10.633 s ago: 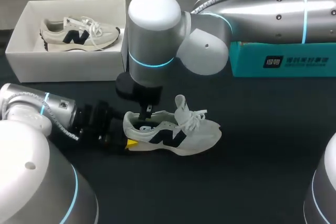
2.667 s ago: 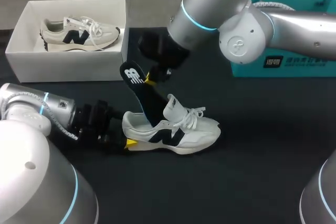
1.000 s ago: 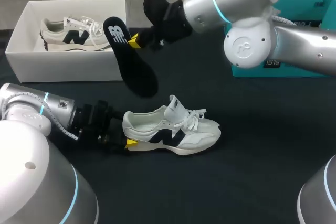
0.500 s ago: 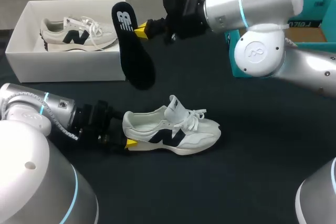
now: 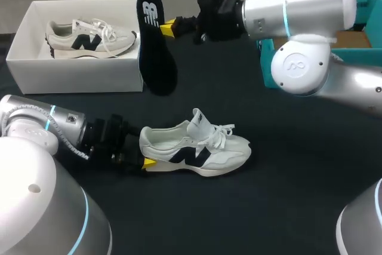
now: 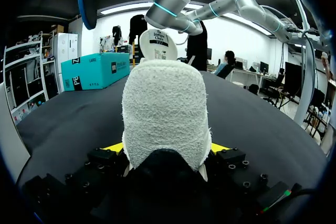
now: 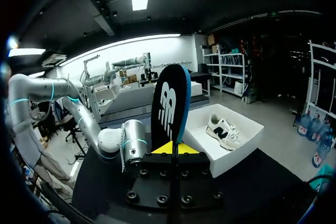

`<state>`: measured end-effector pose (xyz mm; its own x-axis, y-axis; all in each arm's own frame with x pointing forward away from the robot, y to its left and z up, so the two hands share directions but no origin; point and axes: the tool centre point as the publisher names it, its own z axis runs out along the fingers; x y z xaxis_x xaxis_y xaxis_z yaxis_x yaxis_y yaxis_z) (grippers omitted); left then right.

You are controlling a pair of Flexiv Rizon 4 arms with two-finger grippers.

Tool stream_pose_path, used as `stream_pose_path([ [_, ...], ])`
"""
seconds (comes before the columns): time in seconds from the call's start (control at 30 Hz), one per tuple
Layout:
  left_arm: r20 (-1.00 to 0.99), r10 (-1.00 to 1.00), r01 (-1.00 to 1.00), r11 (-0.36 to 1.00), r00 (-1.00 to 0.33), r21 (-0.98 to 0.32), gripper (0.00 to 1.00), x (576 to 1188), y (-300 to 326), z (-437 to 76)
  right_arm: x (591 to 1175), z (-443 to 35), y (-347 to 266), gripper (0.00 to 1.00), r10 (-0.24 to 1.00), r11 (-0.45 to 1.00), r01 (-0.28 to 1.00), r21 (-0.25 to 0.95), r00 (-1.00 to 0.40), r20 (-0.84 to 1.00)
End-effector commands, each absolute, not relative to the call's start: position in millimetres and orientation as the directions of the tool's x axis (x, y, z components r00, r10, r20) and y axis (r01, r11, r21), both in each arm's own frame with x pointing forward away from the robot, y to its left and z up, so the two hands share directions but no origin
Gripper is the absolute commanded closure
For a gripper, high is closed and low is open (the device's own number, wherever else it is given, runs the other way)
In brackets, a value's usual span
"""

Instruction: Take the shoe out of the shoebox, open the shoe tongue, remove and reinsert the insole, then place the shoe into the shoebox

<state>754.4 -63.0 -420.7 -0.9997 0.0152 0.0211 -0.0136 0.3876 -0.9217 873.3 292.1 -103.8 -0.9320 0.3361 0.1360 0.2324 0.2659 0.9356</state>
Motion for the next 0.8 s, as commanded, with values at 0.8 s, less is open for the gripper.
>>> stream_pose_path([
  [0.8,0.021,0.014,-0.014,0.391,-1.0,-0.92,1.0,754,-62,-423,800,-32,211,1.0,0.47,0.375,0.5,0.78,-0.828,0.305],
])
